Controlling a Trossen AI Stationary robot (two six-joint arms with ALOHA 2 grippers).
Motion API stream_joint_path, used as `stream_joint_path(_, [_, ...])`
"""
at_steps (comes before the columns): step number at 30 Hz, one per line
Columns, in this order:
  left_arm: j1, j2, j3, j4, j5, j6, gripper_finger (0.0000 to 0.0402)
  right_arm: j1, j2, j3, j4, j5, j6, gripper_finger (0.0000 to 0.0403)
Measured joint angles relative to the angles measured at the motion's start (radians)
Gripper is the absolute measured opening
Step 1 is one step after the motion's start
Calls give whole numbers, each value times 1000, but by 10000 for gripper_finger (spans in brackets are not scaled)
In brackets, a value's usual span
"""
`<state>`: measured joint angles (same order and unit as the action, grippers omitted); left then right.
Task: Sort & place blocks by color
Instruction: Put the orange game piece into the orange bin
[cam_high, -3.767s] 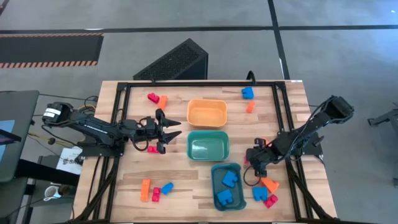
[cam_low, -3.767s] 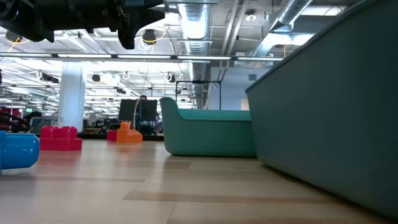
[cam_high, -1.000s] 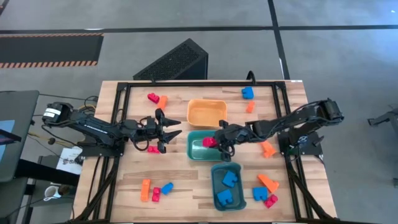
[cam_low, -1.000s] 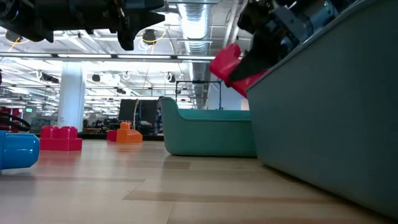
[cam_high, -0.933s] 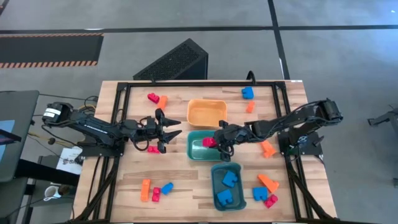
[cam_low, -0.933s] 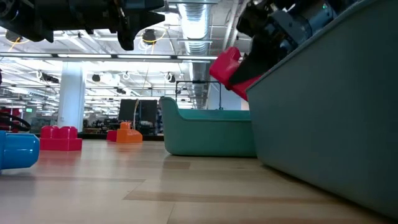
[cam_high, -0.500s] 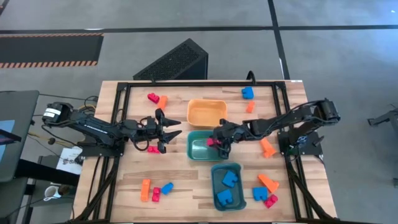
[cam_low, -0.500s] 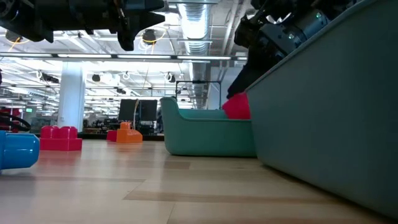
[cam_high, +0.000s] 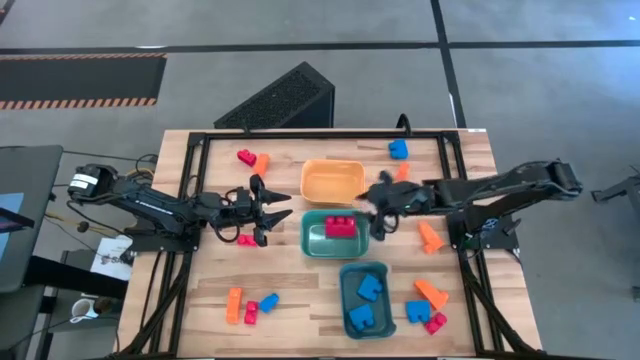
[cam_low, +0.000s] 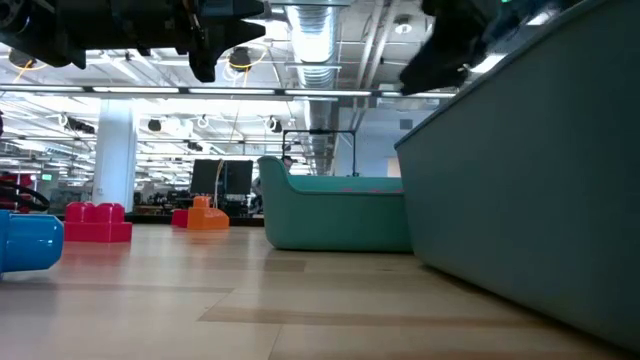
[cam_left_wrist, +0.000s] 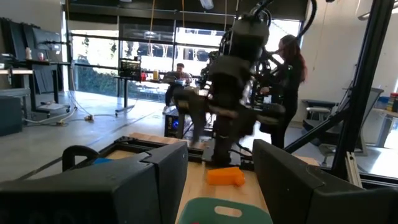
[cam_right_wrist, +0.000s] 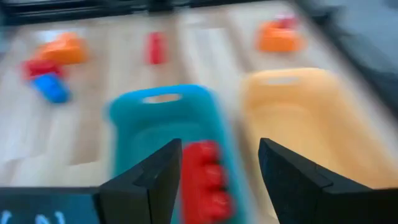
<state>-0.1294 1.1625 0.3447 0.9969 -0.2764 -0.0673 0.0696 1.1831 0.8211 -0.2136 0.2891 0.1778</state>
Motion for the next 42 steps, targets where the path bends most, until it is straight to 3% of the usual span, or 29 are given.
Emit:
stream_joint_path(4, [0, 0, 0, 7, 0, 0, 171, -18, -65, 0, -149, 268, 122, 227])
stream_joint_path(7, [0, 0, 0, 8, 0, 0, 171, -63, -87, 0, -282, 337, 234, 224])
stream_joint_path(11, [0, 0, 0, 8, 0, 0, 171, -137, -83, -14, -367, 296, 309, 227])
stream_joint_path(16, [0, 0, 0, 3, 0, -6, 171, -233, -83, -90, -319, 246, 311, 239])
stream_joint_path(29, [0, 0, 0, 3, 3, -61, 171, -621, -82, -249, -121, 206, 348, 245])
stream_joint_path(36, [0, 0, 0, -21, -6, -57, 171, -701, -80, -294, -68, 79, 349, 245])
stream_joint_path(42, [0, 0, 0, 15, -46, -17, 171, -720, -1, -305, -53, 71, 405, 245])
